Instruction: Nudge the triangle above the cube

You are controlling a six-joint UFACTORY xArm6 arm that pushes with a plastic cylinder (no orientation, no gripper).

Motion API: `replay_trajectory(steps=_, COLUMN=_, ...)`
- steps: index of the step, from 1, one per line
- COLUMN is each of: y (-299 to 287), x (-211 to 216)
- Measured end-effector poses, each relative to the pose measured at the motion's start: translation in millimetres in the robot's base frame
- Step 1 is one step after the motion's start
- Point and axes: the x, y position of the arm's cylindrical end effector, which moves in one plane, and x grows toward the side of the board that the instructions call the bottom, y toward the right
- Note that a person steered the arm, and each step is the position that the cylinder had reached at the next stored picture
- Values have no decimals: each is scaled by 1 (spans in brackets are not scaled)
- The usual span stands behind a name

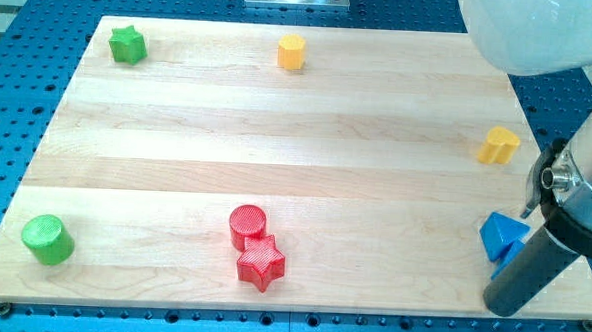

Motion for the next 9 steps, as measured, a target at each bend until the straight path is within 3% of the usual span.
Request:
replay_trajectory(steps=3, y=-65, x=-93)
replay_trajectory(steps=5, y=-4, x=-85)
replay_trajectory(steps=6, y=30, x=-103)
replay_trajectory(steps=7, y=30, x=-106)
replay_trajectory(steps=9, y=95, x=-88)
